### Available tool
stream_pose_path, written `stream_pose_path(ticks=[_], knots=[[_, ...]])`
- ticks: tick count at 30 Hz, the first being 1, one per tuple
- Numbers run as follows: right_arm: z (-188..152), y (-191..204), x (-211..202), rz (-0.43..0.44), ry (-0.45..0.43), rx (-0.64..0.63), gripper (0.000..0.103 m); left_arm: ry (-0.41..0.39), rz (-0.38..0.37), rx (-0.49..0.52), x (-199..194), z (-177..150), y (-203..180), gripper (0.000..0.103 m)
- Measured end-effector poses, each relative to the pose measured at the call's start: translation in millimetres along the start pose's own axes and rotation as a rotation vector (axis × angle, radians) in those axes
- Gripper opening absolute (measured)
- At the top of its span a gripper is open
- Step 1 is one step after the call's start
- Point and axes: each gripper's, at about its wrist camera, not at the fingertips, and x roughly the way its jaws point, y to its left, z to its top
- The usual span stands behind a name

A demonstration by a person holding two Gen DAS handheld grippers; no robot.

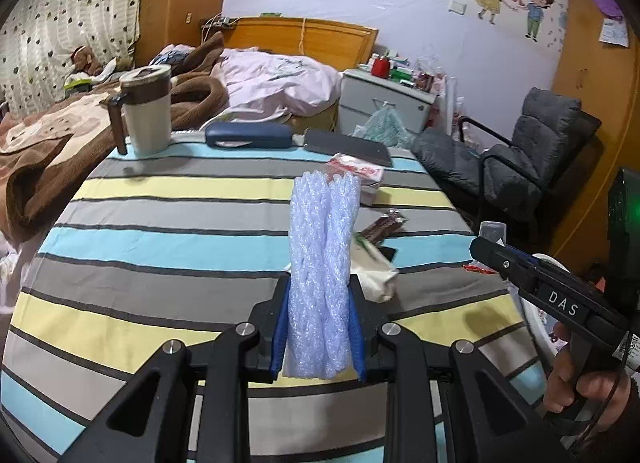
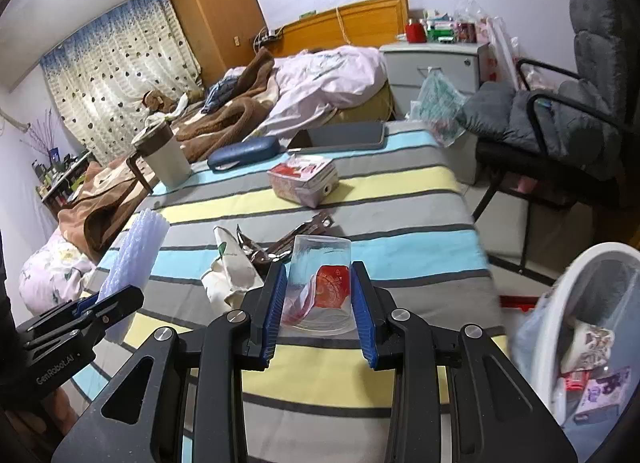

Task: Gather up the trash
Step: 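Carry plastic cup and foam net to the bin and release both inside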

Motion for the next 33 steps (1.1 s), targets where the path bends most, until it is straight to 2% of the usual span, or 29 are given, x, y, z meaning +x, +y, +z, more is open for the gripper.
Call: stream_pose_path(ticks=[14, 33], knots=[[-5, -26, -41, -0.077, -0.099, 0.025, 0.035, -0.052, -0.068, 0.114, -22, -1, -63, 0.027], [-25, -97, -101, -0.234, -0.189, 0.129, 0.035, -0.032, -0.234, 0.305, -16, -9, -183, 0.027]])
